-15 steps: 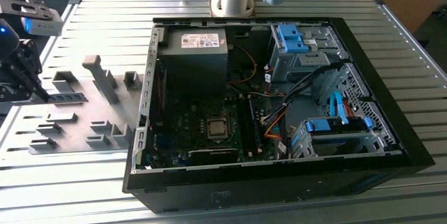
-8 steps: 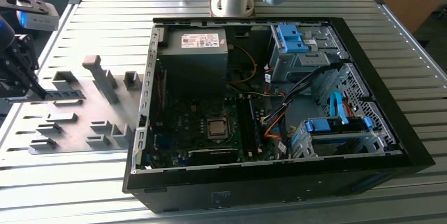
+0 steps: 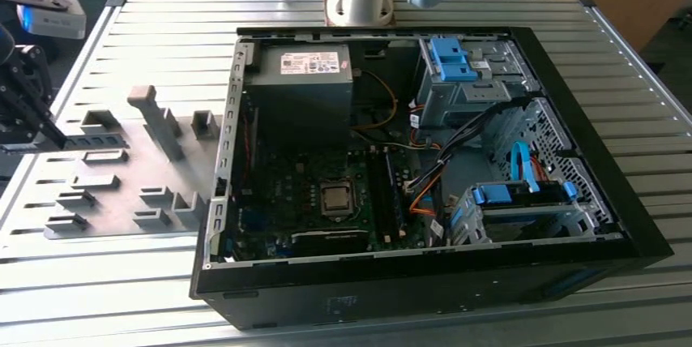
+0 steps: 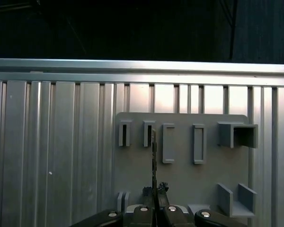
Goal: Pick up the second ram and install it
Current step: 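Pick up the second ram and move it above second insertion slot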
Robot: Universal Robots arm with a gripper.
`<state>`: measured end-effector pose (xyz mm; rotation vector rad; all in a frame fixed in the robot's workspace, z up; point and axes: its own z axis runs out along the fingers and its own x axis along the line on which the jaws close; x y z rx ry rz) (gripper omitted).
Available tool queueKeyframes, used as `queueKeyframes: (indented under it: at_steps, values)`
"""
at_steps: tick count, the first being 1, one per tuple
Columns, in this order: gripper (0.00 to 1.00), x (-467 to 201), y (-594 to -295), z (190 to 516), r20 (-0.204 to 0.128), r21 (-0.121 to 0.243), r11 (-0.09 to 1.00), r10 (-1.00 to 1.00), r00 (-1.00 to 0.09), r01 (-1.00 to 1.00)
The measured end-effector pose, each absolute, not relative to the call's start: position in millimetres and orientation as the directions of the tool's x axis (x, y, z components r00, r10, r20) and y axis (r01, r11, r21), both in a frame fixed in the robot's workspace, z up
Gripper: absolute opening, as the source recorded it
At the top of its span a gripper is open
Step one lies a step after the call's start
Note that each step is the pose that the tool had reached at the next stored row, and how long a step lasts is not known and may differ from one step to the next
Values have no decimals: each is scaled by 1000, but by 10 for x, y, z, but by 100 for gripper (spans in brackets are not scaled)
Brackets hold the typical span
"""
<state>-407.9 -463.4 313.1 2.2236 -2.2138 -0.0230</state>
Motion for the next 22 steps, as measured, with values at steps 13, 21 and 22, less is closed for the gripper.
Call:
queueKeyframes:
  at_steps: [13, 21, 22]
  values:
    - [14, -4080, -4634, 3341, -8, 13, -4, -1000, 4, -1000]
    - [14, -4080, -4634, 3497, -8, 13, -4, -1000, 4, -1000]
    - [14, -4080, -4634, 3517, -8, 13, -4, -1000, 4, -1000]
